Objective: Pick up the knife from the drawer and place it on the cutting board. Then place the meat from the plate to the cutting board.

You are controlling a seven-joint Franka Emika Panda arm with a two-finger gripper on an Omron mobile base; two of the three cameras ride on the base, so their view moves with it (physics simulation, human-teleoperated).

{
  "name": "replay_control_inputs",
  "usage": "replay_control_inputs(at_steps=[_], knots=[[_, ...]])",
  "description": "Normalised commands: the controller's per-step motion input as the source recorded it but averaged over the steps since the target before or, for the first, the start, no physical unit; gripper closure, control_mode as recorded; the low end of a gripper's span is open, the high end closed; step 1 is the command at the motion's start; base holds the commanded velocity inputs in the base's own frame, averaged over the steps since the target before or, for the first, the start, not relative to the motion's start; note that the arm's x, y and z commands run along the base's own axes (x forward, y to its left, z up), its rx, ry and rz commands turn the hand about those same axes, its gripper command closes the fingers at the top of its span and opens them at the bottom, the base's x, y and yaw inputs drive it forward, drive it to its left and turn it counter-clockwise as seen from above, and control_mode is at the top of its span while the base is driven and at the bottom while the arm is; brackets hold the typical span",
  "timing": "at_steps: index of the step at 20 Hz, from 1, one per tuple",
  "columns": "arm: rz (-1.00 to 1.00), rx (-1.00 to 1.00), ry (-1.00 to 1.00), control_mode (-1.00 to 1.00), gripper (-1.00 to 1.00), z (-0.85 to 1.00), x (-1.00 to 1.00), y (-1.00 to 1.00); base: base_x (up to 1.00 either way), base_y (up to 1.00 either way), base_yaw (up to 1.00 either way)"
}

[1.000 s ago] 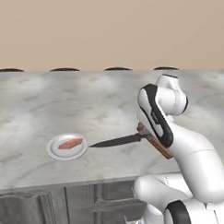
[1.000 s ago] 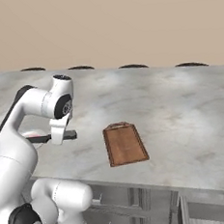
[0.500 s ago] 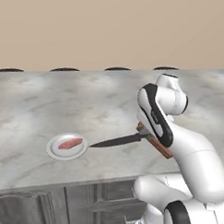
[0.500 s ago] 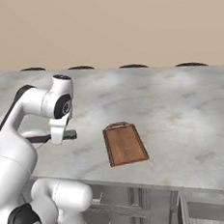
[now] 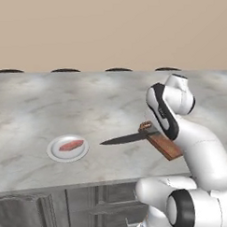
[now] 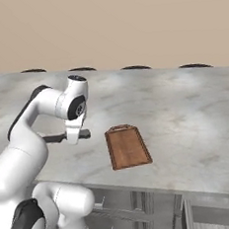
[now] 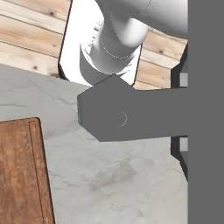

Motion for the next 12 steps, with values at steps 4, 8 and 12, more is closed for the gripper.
replay_control_inputs(at_steps=[4, 8, 12], knots=[[0.19, 0.01, 0.0, -1.0, 1.0, 0.0, 0.78, -0.63, 0.0, 0.0, 0.0], [0.36, 0.0, 0.0, -1.0, 1.0, -0.01, 0.85, -0.34, 0.0, 0.0, 0.0], [0.42, 0.0, 0.0, -1.0, 1.0, -0.1, 0.8, -0.3, 0.0, 0.0, 0.0]])
